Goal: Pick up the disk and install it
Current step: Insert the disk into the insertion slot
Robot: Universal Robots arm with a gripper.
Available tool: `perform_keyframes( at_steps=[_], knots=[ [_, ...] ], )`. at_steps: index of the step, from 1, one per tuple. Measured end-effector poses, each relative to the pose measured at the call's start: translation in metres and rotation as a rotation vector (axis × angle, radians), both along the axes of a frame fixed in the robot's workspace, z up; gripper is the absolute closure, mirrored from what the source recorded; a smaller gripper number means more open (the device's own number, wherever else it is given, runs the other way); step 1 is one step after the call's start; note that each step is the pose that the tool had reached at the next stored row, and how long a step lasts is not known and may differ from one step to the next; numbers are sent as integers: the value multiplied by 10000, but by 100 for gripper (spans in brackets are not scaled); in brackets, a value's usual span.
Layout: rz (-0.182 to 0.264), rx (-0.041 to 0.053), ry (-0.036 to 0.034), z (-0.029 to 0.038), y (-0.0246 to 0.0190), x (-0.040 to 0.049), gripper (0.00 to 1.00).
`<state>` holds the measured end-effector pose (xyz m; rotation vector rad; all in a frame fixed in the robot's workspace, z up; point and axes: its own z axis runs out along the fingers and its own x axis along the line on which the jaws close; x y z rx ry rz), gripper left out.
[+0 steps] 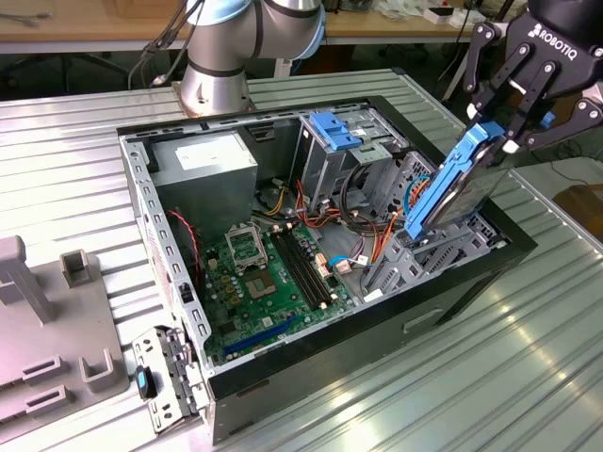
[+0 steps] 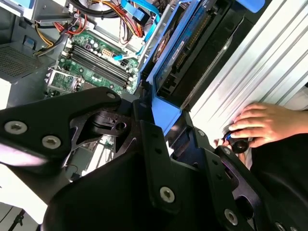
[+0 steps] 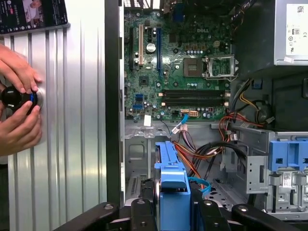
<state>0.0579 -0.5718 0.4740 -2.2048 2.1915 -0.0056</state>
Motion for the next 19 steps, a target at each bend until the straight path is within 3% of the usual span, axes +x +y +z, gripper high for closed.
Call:
perform_keyframes(
  at_steps=[4,9,19],
  knots=[
    [9,0,1,-71,-3,0,63],
    [10,0,1,-109,-10,0,63],
    [-4,0,1,-127,-15,-15,63]
  ],
)
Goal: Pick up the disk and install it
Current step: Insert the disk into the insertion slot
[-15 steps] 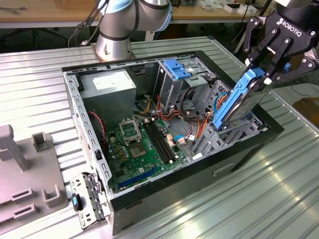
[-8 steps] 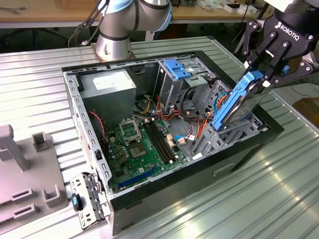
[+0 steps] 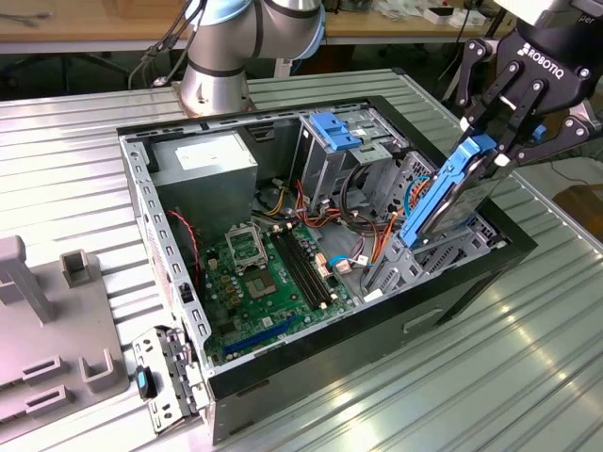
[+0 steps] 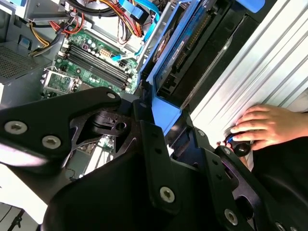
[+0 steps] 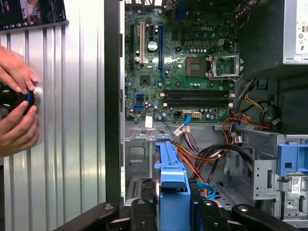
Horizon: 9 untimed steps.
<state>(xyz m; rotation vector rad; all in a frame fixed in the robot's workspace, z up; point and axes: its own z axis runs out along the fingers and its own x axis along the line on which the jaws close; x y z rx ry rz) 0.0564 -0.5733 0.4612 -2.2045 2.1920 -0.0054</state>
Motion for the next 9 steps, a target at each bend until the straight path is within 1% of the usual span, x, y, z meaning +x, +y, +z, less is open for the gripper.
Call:
perform_keyframes(
  at_steps=[5,9],
  knots=[
    [-1,-2,0,-11,0,0,63],
    [-1,-1,0,-38,0,0,63]
  ],
)
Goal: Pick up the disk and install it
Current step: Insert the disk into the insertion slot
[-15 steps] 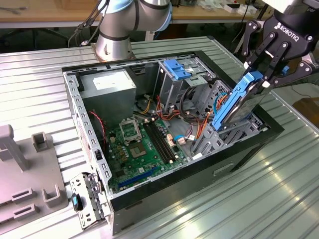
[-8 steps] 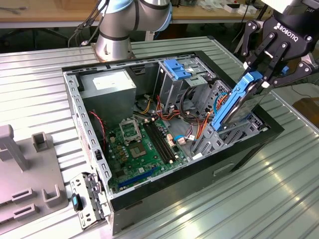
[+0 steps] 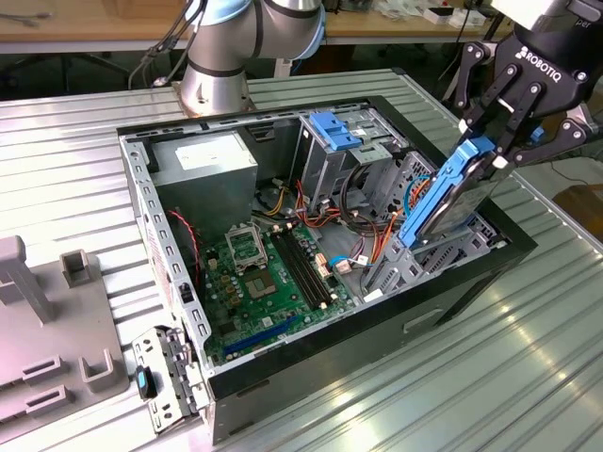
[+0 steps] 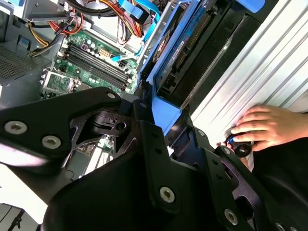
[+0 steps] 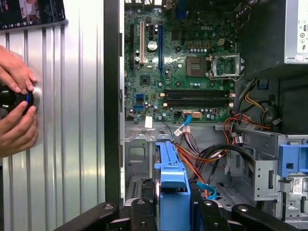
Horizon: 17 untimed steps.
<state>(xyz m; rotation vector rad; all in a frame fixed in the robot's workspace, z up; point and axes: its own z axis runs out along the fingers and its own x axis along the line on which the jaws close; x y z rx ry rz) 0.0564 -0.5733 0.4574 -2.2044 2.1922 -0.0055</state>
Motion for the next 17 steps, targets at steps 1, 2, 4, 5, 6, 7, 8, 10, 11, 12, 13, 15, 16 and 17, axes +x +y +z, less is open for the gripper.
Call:
perform_keyframes(
  at_steps=[1,2,4,5,6,7,8,10,11,12,13,15,16,17],
  knots=[
    [0,1,0,-13,0,0,63],
    [0,0,0,-18,0,0,63],
    [0,1,0,-29,0,0,63],
    [0,1,0,-36,0,0,63],
    [0,0,0,-42,0,0,63],
    [0,0,0,-49,0,0,63],
    [0,1,0,-58,0,0,63],
    [0,1,0,-76,0,0,63],
    [0,0,0,-84,-1,0,63],
    [0,0,0,-97,-1,0,63],
    [0,0,0,-122,-1,0,63],
    [0,1,0,-160,-2,0,63],
    [0,0,0,-178,-2,0,63],
    [0,0,0,-191,-3,0,63]
  ],
)
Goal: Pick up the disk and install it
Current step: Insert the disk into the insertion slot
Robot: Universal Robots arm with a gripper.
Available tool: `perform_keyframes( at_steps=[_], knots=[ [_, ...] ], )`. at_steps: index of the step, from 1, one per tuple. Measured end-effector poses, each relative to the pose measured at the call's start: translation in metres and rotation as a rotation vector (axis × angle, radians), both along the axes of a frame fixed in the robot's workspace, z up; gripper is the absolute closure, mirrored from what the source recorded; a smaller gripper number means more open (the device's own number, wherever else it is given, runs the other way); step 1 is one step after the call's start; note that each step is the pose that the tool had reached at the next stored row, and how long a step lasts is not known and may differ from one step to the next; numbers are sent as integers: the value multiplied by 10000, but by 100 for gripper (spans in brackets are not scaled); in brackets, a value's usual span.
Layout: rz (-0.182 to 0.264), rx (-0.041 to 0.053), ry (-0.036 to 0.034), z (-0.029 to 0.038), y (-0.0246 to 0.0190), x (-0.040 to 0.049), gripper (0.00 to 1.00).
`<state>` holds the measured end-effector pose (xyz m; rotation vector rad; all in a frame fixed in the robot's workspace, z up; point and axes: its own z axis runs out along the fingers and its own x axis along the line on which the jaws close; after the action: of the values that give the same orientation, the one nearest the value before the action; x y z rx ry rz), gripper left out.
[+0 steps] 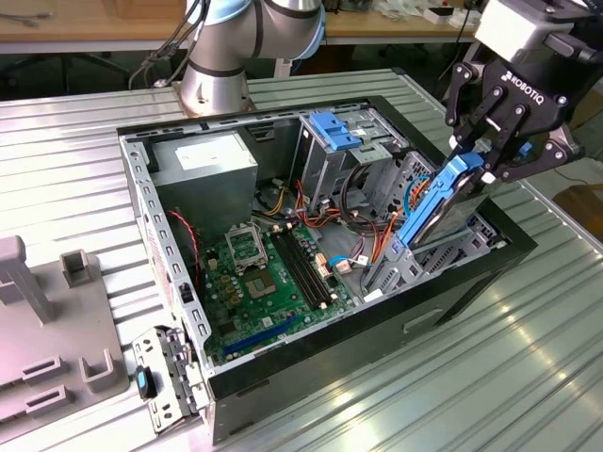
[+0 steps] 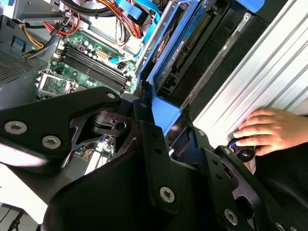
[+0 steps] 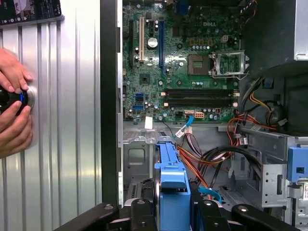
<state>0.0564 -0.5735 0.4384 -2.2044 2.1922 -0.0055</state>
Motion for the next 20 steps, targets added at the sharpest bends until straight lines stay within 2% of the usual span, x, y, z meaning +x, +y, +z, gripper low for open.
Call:
perform_keyframes(
  at_steps=[6,12,20],
  knots=[
    [1,2,0,-68,-2,0,63],
    [0,5,0,-188,-5,0,63],
    [1,9,0,-294,-11,0,63]
  ],
)
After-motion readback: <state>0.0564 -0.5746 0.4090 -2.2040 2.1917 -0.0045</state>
